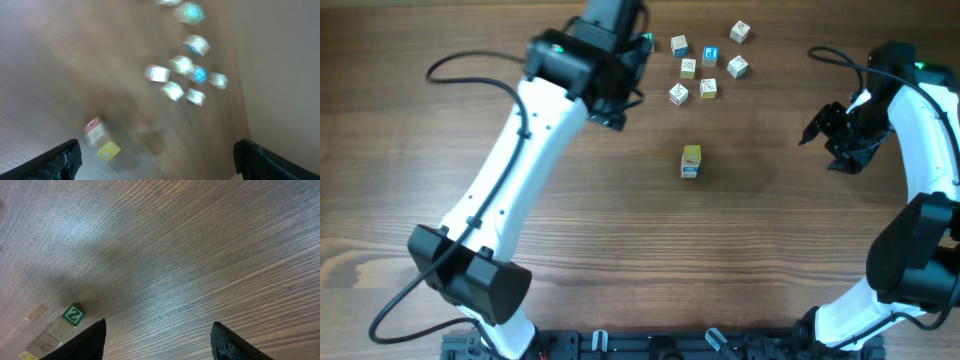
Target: Form a tower
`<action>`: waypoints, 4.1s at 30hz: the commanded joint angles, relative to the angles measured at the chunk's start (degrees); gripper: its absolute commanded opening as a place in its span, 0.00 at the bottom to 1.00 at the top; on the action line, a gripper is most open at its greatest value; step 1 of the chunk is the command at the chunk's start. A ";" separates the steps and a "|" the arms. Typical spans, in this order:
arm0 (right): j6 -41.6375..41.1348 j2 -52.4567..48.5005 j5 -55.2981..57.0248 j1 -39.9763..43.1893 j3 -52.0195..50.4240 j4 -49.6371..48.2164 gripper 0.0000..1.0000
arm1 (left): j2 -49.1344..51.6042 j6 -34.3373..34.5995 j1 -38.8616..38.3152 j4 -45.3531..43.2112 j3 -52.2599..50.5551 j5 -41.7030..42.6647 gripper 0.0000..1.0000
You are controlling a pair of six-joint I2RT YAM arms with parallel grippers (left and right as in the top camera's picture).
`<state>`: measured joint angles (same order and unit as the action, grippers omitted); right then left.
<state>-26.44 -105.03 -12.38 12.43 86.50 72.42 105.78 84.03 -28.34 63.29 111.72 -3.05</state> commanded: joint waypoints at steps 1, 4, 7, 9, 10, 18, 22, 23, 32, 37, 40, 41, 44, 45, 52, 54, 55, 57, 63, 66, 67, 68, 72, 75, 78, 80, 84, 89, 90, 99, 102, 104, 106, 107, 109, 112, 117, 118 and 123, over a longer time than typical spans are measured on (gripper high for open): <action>1.03 1.42 0.33 0.20 1.05 0.39 0.68 | 0.31 -31.93 -3.02 -3.98 0.61 -2.05 1.00; 1.03 1.42 0.33 0.20 1.05 0.52 0.69 | 0.33 -23.76 0.20 6.91 1.11 2.10 1.00; 2.21 1.42 0.35 0.20 1.05 0.37 0.70 | 0.68 -3.98 -1.11 13.49 1.01 3.89 0.99; 3.10 1.42 0.37 0.20 1.05 0.50 0.72 | 1.51 10.80 -3.74 15.41 1.01 4.79 1.00; 3.80 1.42 0.35 0.20 1.05 0.63 0.73 | 2.05 16.31 -5.84 13.99 1.01 4.94 1.00; 3.93 1.42 -0.15 0.20 1.05 1.18 0.74 | 3.61 33.66 -12.70 7.87 1.01 0.92 1.00; 3.98 1.42 -1.03 0.20 1.05 1.16 0.75 | 10.78 39.45 -12.66 7.82 1.01 7.06 1.00; 3.98 1.42 -1.16 0.20 1.05 1.16 0.75 | 12.63 39.45 -12.66 7.39 1.01 8.81 1.00; 3.98 1.42 -1.22 0.20 1.05 1.16 0.77 | 21.62 39.47 -12.66 2.43 1.01 10.03 1.00; 3.96 1.42 -1.22 0.20 1.05 1.16 0.78 | 24.96 39.47 -12.66 1.51 1.01 9.51 0.99; 3.96 1.42 -1.25 0.20 1.05 1.14 0.77 | 25.38 39.69 -12.66 1.01 1.01 7.41 1.00; 3.96 1.42 -1.42 0.20 1.05 1.14 0.78 | 25.40 39.71 -12.66 0.85 1.01 6.69 1.00; 3.96 1.42 -1.46 0.20 1.05 1.14 0.78 | 25.40 39.71 -12.66 0.68 0.98 4.90 1.00; 3.96 1.42 -1.64 0.20 1.05 1.14 0.77 | 25.57 39.71 -12.66 0.50 0.98 4.70 1.00; 3.96 1.42 -1.64 0.20 1.05 1.14 0.78 | 28.50 39.89 -12.70 -0.87 0.98 6.40 1.00; 3.93 1.42 -1.64 0.20 1.05 1.14 0.78 | 28.50 39.91 -12.70 -1.25 0.98 6.38 0.99; 3.96 1.42 -1.64 0.20 1.05 1.14 0.78 | 28.55 39.89 -12.72 -1.22 0.98 6.36 0.99; 3.96 1.42 -1.64 0.20 1.05 1.14 0.78 | 28.61 39.91 -12.70 -1.44 0.87 6.38 0.95; 3.93 1.42 -1.66 0.20 1.05 1.14 0.78 | 28.61 39.91 -12.81 -2.05 0.79 6.38 0.83; 3.96 1.42 -1.84 0.20 1.05 1.14 0.78 | 28.61 39.91 -12.81 -2.03 0.76 6.38 0.80; 3.96 1.42 -1.84 0.20 1.05 1.14 0.78 | 28.61 39.91 -12.81 -2.03 0.76 6.38 0.80; 3.93 1.42 -1.84 0.20 1.05 1.14 0.78 | 28.61 39.91 -12.83 -2.03 0.74 6.38 0.79; 3.96 1.42 -1.84 0.20 1.05 1.16 0.78 | 28.61 39.91 -13.46 -2.03 0.72 5.51 0.84; 3.93 1.42 -1.90 0.20 1.05 1.16 0.78 | 28.61 39.91 -13.46 -2.03 0.68 5.49 0.86; 3.96 1.42 -2.32 0.20 1.05 1.16 0.78 | 28.61 40.44 -13.46 -2.01 0.17 5.31 0.86; 3.98 1.42 -2.34 0.20 1.05 1.16 0.78 | 28.61 40.94 -13.46 -2.05 -0.26 5.33 0.86; 3.96 1.42 -2.34 0.20 1.05 1.16 0.77 | 28.63 40.94 -13.46 -2.27 -0.31 5.33 0.84; 3.98 1.42 -2.49 0.20 1.03 1.16 0.78 | 28.61 40.94 -13.46 -2.27 -0.31 5.33 0.69; 3.98 1.42 -2.49 0.20 1.03 1.16 0.78 | 28.61 40.94 -13.46 -2.27 -0.31 5.33 0.66; 3.98 1.42 -2.49 0.20 1.05 1.16 0.78 | 28.63 40.94 -13.46 -2.25 -0.31 5.33 0.55; 3.98 1.42 -2.49 0.20 1.03 1.16 0.78 | 28.61 40.94 -13.46 -2.23 -0.31 5.33 0.52; 3.98 1.42 -2.49 0.20 1.03 1.16 0.78 | 28.61 40.94 -13.46 -2.23 -0.31 5.33 0.52; 3.98 1.42 -2.49 0.20 1.05 1.16 0.78 | 28.61 40.94 -13.46 -2.21 -0.31 5.33 0.51; 3.98 1.42 -2.49 0.20 1.03 1.16 0.77 | 28.61 40.94 -13.46 -2.21 -0.31 5.33 0.50; 3.98 1.42 -2.49 0.20 1.05 1.16 0.78 | 28.61 40.94 -13.46 -2.10 -0.31 5.33 0.48; 3.96 1.42 -2.49 0.20 1.05 1.16 0.78 | 28.61 40.94 -13.46 -1.81 -0.31 5.33 0.46; 4.00 1.42 -2.49 0.20 1.03 1.16 0.78 | 28.61 40.94 -13.46 -1.81 -0.31 5.33 0.43; 3.98 1.42 -2.49 0.20 1.03 1.16 0.78 | 28.61 40.94 -13.46 -1.81 -0.31 5.33 0.42; 3.98 1.42 -2.49 0.20 1.05 1.16 0.78 | 28.61 40.94 -13.46 -1.81 -0.31 5.35 0.41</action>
<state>-23.03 -104.99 -13.98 12.53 86.50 73.49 133.84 116.01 -41.63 61.23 112.09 2.90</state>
